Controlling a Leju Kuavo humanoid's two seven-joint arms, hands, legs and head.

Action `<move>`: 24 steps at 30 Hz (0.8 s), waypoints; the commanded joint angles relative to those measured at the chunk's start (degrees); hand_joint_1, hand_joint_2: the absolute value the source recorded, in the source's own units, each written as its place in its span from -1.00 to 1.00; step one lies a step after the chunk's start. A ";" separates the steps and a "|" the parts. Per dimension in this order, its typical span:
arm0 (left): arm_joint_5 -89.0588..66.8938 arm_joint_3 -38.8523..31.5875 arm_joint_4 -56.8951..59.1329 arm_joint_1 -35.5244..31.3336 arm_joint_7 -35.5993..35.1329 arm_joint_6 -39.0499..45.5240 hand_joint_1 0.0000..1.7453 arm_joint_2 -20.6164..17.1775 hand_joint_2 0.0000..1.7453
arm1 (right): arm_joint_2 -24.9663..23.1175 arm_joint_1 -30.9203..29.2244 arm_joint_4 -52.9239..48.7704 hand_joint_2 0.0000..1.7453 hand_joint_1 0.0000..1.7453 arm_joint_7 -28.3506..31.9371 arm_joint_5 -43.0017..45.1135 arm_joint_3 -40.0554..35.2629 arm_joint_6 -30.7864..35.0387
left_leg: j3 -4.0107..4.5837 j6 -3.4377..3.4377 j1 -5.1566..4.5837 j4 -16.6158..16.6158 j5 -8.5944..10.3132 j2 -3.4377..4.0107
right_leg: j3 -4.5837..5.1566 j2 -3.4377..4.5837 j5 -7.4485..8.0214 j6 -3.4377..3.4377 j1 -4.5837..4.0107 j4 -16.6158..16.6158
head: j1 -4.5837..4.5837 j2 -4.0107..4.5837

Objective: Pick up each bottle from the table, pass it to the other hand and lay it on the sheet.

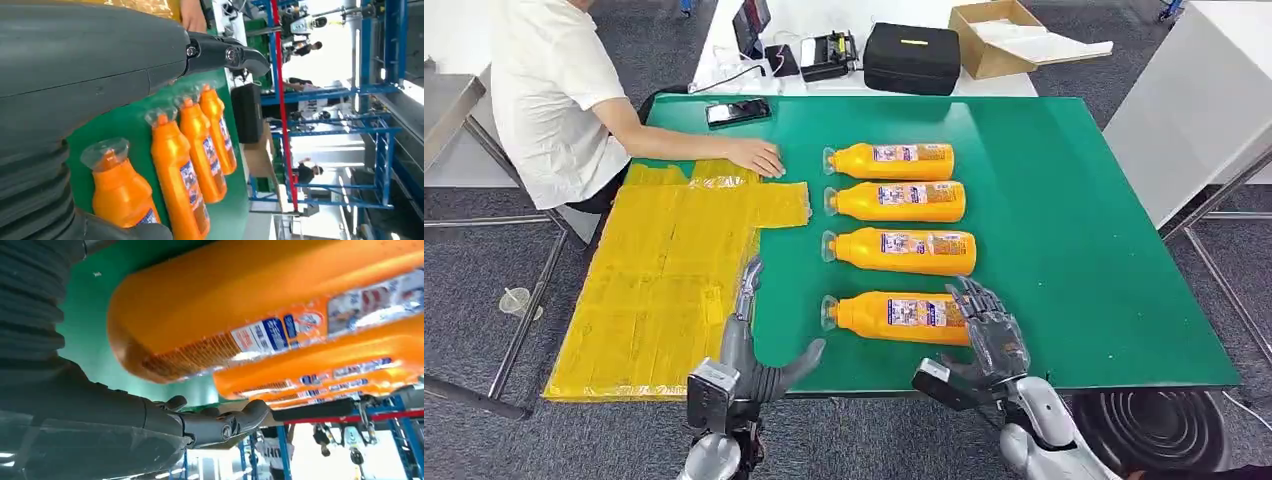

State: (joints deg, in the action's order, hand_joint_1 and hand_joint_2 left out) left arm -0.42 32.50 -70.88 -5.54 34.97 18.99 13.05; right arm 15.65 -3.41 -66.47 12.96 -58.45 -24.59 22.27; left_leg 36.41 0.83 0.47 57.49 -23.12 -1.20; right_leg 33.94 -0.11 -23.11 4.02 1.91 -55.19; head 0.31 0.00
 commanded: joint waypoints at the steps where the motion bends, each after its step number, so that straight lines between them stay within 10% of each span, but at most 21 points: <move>1: 0.90 1.27 1.28 -1.87 -0.20 -0.01 -1.00 -1.46 1.00 | -2.38 -6.19 11.65 1.00 -1.00 -0.89 0.76 -0.26 -3.74 | -0.25 -0.03 0.04 -0.03 -0.08 0.21 | -0.22 0.14 -0.02 -0.19 -0.07 0.07 | 0.00 0.00; 24: 1.35 1.48 1.90 -2.51 -0.72 -0.72 -1.00 -1.21 1.00 | -2.82 -11.09 18.27 1.00 -1.00 -0.94 0.36 -2.26 -5.26 | -0.36 -0.02 0.05 -0.03 -0.03 0.10 | -0.33 0.02 -0.01 -0.17 -0.08 0.07 | -0.02 0.00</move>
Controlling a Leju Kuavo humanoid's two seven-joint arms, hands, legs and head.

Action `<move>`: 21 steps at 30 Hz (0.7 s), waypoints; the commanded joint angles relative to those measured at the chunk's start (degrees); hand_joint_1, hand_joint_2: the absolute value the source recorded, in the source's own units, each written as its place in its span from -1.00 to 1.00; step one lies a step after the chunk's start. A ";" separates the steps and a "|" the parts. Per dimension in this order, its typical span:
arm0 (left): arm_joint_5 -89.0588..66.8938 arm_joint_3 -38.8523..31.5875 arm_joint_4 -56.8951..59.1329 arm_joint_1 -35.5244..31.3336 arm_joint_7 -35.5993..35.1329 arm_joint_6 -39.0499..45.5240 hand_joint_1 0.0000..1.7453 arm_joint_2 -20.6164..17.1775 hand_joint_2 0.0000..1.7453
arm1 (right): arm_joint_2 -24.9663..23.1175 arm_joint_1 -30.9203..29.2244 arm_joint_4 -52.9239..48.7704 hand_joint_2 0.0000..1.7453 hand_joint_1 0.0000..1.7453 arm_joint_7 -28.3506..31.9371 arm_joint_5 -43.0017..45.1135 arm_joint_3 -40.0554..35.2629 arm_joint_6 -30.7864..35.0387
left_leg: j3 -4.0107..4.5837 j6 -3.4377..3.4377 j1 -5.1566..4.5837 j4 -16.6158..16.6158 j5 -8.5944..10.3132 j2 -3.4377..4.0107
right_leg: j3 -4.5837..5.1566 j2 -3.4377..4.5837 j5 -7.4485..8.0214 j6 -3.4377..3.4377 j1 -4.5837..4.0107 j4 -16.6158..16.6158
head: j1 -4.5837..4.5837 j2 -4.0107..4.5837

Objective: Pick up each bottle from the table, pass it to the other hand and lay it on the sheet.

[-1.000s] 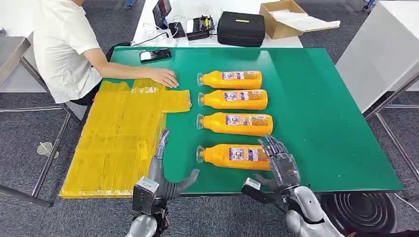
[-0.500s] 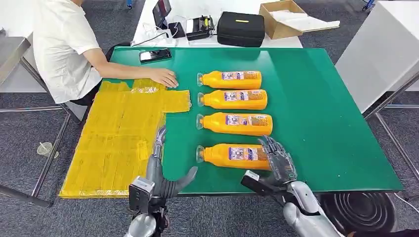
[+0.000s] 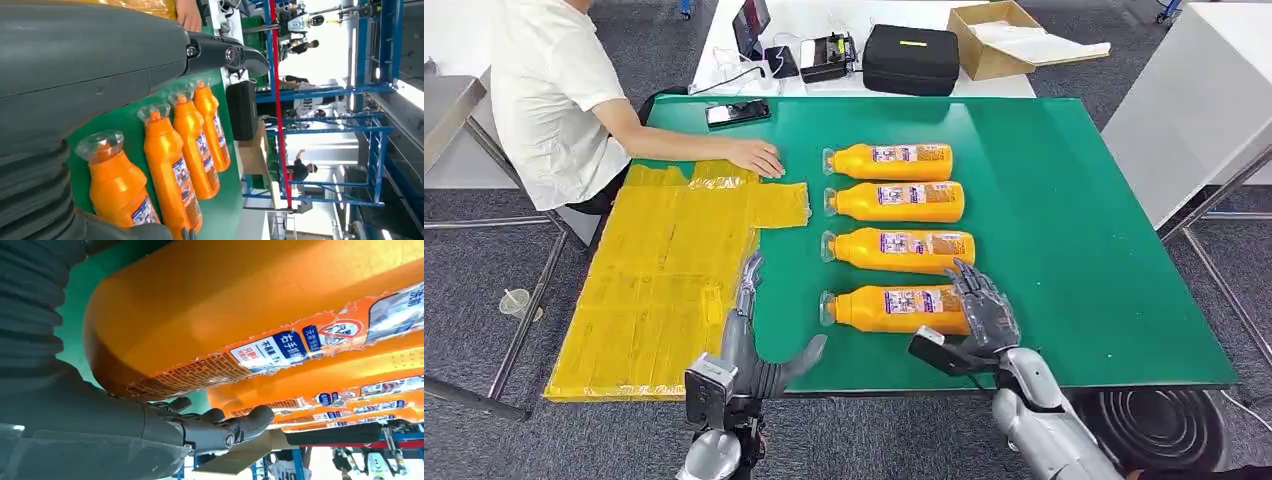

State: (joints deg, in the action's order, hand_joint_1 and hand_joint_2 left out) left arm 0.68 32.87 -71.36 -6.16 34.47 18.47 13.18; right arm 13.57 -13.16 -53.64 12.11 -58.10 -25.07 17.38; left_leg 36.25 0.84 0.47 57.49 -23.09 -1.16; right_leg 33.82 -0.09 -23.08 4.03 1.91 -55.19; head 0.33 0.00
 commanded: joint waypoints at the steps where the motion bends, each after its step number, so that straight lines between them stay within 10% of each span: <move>1: 0.26 1.11 2.38 -1.89 -0.22 -0.19 -1.00 -1.34 1.00 | -0.75 -1.34 5.44 1.00 -1.00 -0.09 0.01 -1.78 -0.37 | -0.32 -0.03 0.07 -0.01 -0.13 0.13 | -0.33 0.02 -0.09 -0.28 -0.12 0.07 | -0.02 0.00; 7: 0.54 1.20 1.40 -1.49 -0.30 -0.76 -1.00 -0.49 1.00 | -1.03 -3.95 10.10 1.00 -1.00 0.09 1.80 -2.47 -4.06 | -0.26 -0.03 0.05 -0.01 -0.11 0.13 | -0.27 0.04 -0.07 -0.24 -0.10 0.06 | -0.02 0.00; 8: 0.56 1.22 1.47 -1.60 -0.31 -0.85 -1.00 -0.48 1.00 | -0.90 -4.11 10.62 1.00 -0.38 0.06 1.84 -2.75 -4.53 | -0.25 -0.03 0.05 -0.01 -0.10 0.16 | -0.25 0.08 -0.05 -0.22 -0.09 0.06 | 0.00 0.00; 9: 0.66 1.32 1.58 -1.79 -0.33 -1.17 -1.00 -0.53 1.00 | -0.71 -4.39 11.40 1.00 0.84 0.46 2.56 -3.35 -6.08 | -0.20 -0.02 0.05 -0.02 -0.06 0.08 | -0.21 0.02 -0.02 -0.15 -0.07 0.06 | -0.02 0.00; 10: 0.72 1.37 1.67 -1.91 -0.33 -1.36 -1.00 -0.54 1.00 | -0.47 -4.48 11.68 1.00 1.00 0.51 2.84 -3.71 -6.83 | -0.30 -0.02 0.07 0.00 -0.10 0.11 | -0.32 0.02 -0.06 -0.24 -0.12 0.08 | -0.02 0.00; 21: 1.21 0.72 1.66 -2.03 0.13 -2.03 -1.00 -0.20 1.00 | 1.28 -0.60 7.42 1.00 1.00 1.21 5.02 -6.16 -8.74 | -0.71 -0.05 0.09 -0.06 -0.12 0.06 | -0.52 -0.07 -0.08 -0.28 -0.14 0.14 | -0.02 0.00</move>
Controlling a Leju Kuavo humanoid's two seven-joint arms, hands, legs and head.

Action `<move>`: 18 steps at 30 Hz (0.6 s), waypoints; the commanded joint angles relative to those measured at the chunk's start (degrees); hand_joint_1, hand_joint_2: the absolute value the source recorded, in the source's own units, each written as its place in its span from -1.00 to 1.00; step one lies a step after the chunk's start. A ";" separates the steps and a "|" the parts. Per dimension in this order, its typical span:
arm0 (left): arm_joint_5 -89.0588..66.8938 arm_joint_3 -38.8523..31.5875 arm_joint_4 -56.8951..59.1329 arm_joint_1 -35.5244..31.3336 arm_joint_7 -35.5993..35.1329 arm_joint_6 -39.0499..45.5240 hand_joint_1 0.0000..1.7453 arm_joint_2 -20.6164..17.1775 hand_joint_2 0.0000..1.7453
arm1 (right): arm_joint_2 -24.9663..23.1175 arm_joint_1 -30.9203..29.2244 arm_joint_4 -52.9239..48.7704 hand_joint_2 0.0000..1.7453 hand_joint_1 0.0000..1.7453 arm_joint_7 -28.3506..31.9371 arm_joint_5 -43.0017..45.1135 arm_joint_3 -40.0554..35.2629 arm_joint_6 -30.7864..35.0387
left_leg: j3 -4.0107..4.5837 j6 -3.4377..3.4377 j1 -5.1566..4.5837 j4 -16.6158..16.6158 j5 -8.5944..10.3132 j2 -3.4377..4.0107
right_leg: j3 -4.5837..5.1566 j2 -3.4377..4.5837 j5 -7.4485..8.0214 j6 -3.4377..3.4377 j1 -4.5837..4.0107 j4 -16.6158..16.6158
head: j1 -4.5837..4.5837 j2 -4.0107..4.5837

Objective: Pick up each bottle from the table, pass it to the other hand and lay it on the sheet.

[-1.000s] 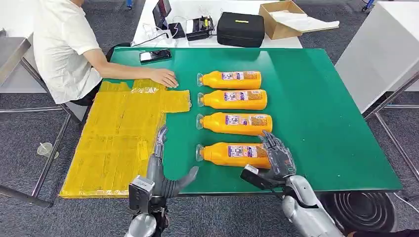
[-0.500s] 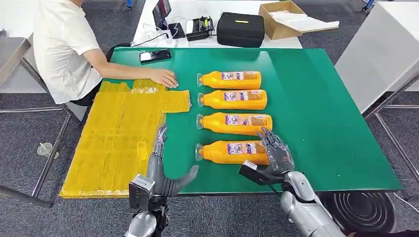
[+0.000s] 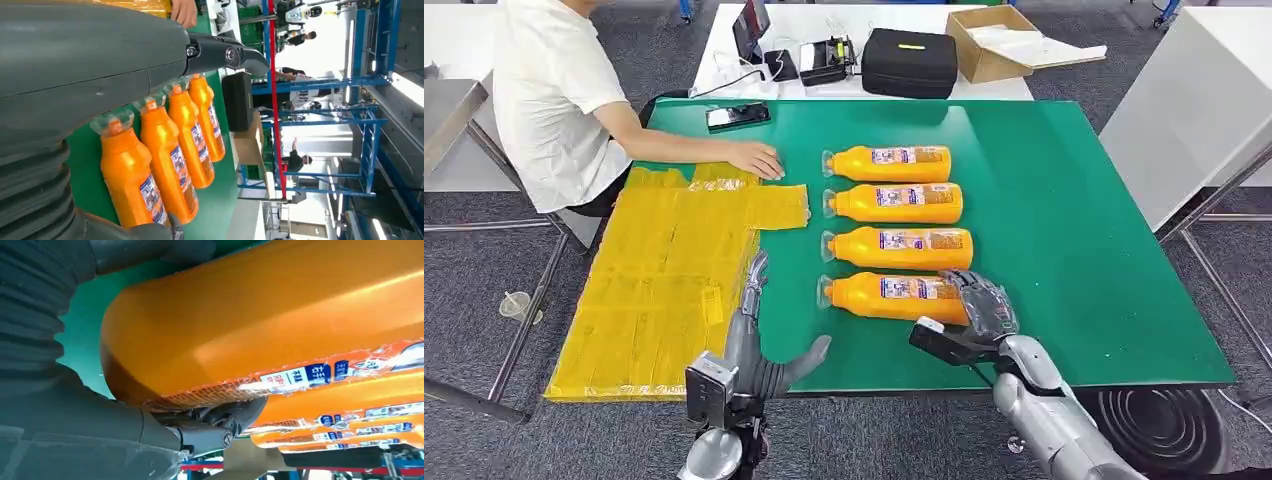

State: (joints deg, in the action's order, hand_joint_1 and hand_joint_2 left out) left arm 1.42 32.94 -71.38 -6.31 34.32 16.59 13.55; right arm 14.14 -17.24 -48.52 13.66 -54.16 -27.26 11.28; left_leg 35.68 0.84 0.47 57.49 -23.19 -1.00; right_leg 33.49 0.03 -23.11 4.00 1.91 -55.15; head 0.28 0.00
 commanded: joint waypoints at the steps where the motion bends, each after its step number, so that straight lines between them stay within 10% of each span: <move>1: 0.43 0.63 1.62 -1.85 0.34 -0.14 -1.00 -0.59 1.00 | 0.71 3.66 2.27 1.00 1.00 -0.48 1.37 -3.81 -2.78 | -0.22 -0.05 0.13 -0.06 -0.06 -0.09 | -0.42 -0.22 -0.09 -0.34 -0.18 0.14 | 0.02 0.00; 18: 0.27 0.42 1.14 -1.74 0.56 -0.17 -1.00 -0.71 1.00 | 0.49 5.18 1.31 1.00 1.00 -0.11 2.21 -3.07 -2.05 | -0.42 -0.08 0.11 -0.05 -0.10 -0.08 | -0.35 -0.20 -0.09 -0.22 -0.14 0.10 | 0.02 0.00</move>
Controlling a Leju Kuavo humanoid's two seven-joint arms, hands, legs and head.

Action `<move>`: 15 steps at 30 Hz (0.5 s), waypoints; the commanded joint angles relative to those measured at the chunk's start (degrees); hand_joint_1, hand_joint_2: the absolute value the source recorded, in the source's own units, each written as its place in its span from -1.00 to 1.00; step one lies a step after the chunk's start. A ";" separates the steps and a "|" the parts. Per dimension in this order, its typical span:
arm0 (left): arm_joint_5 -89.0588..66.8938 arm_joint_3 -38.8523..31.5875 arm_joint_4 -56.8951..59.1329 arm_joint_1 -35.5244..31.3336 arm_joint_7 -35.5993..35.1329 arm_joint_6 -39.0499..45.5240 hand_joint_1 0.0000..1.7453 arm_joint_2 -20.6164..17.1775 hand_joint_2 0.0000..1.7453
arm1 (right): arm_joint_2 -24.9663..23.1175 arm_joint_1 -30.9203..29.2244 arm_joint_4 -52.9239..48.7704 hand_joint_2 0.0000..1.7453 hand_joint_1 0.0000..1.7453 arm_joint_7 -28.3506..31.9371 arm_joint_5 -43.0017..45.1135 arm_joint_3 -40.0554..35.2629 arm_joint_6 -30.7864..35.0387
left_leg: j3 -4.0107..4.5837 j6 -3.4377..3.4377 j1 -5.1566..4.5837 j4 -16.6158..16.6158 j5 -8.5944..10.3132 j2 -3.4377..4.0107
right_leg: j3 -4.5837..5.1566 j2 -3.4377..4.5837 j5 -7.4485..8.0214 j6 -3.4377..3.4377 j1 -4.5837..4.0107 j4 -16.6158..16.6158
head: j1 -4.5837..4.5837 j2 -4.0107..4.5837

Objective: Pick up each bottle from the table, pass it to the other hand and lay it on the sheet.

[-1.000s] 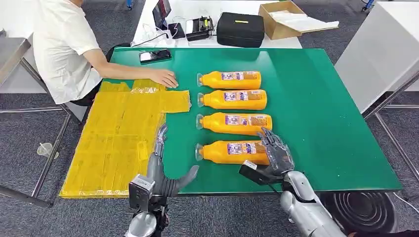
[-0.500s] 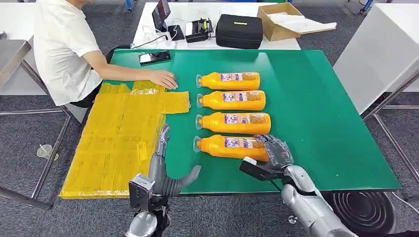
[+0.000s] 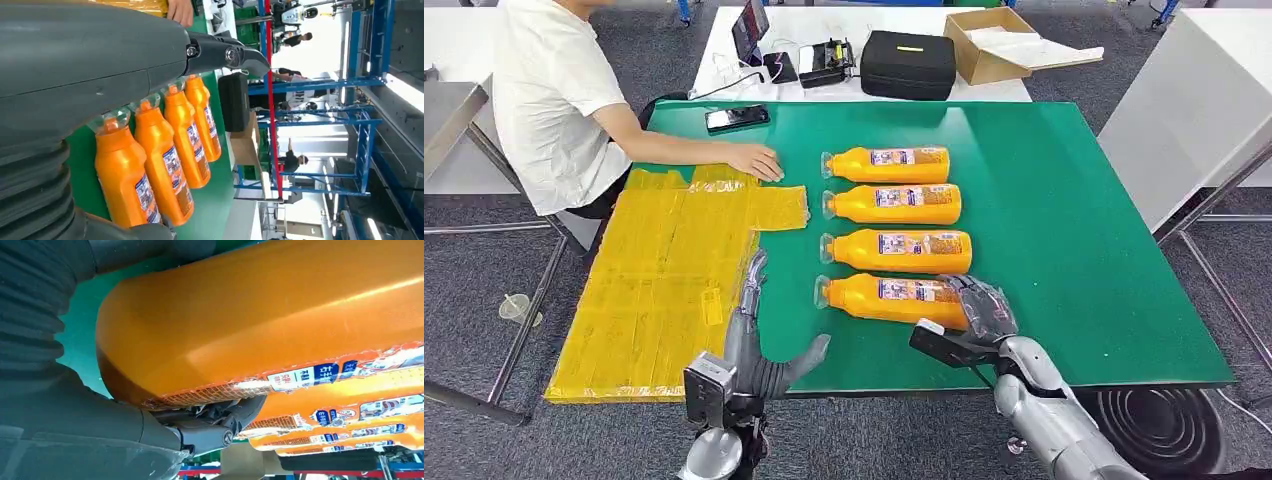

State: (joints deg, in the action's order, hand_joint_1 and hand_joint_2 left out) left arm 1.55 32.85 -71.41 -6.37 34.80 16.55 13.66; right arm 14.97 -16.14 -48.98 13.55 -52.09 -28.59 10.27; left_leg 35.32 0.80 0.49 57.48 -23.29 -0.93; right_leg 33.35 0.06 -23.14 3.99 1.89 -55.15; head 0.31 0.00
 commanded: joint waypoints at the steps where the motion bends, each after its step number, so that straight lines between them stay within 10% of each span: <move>1: 0.14 0.51 1.16 -1.68 0.08 -0.12 -1.00 -0.82 1.00 | -0.34 4.08 1.77 1.00 1.00 0.00 0.14 -1.74 -1.04 | -0.07 -0.04 0.09 -0.04 0.00 -0.15 | -0.21 -0.22 -0.05 -0.21 -0.12 0.09 | 0.00 0.00; 15: 3.38 -0.19 2.27 -2.22 -0.44 -1.07 -1.00 -0.78 1.00 | -3.62 7.98 -4.98 1.00 1.00 7.44 9.75 3.72 0.45 | -0.01 -0.05 0.07 -0.02 -0.07 0.02 | -0.31 0.09 -0.04 -0.18 -0.10 0.05 | 0.00 0.00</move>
State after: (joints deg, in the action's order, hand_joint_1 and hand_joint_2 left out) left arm 4.63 32.48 -71.63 -6.51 34.60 15.54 13.66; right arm 12.81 -10.43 -54.60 21.20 -42.45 -25.84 11.26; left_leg 35.40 0.77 0.50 57.47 -23.34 -0.86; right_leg 33.19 0.27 -23.15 3.99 1.88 -55.15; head 0.31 0.00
